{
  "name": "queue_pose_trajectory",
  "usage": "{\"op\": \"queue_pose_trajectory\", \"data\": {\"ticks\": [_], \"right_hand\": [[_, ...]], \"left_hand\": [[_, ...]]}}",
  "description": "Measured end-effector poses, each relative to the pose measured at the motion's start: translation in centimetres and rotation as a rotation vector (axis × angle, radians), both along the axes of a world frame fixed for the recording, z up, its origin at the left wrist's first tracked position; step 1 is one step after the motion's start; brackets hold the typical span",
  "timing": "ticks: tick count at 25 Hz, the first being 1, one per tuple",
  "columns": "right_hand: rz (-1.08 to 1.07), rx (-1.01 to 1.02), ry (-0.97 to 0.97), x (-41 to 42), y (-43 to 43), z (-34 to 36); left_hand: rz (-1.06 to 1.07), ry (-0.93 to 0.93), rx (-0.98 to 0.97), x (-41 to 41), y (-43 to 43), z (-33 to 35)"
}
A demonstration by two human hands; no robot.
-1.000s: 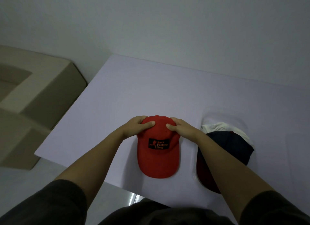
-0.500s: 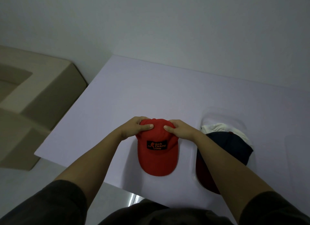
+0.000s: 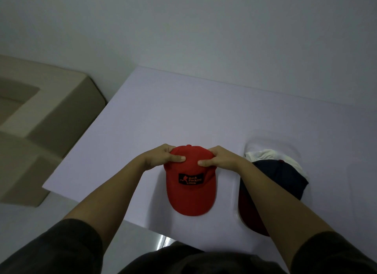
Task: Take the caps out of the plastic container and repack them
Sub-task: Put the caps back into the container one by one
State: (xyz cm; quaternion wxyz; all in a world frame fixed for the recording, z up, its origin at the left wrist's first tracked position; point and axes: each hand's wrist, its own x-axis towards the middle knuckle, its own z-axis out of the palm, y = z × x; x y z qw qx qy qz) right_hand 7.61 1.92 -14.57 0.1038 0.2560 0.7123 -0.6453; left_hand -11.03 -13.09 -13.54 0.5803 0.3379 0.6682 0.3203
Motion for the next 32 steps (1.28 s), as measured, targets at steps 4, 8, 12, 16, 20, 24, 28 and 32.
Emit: {"op": "queue_pose_trajectory", "data": {"ticks": [4,8,12,16,20,24,28,32], "right_hand": [[-0.057,-0.023,0.028,-0.1,-0.1,-0.4],[-0.059,-0.072,0.026,-0.4,-0.3,-0.3],[-0.021,-0.014,-0.009,-0.4,0.1,0.0],[-0.092,0.045,0.074,-0.8,-0.1,0.7],[-0.161,0.047,0.162,-1.2,-0.1,2.9],[-0.219,0.055,0.279,-0.5,0.7,6.3],[-0.320,0.148,0.370,2.1,3.0,9.4],[-0.430,0.248,0.405,5.7,6.2,10.9]], "left_hand": [[-0.056,0.038,-0.038,-0.3,0.1,0.1],[-0.062,0.047,-0.063,-0.3,0.2,0.0],[-0.011,0.041,-0.038,0.0,0.0,-0.1],[0.048,0.051,0.042,0.3,0.0,1.2],[0.082,0.011,0.183,-0.1,0.2,3.6],[0.164,0.000,0.337,0.7,1.6,6.1],[0.183,-0.028,0.432,2.8,5.2,8.7],[0.098,0.031,0.432,6.0,9.3,10.2]]}}
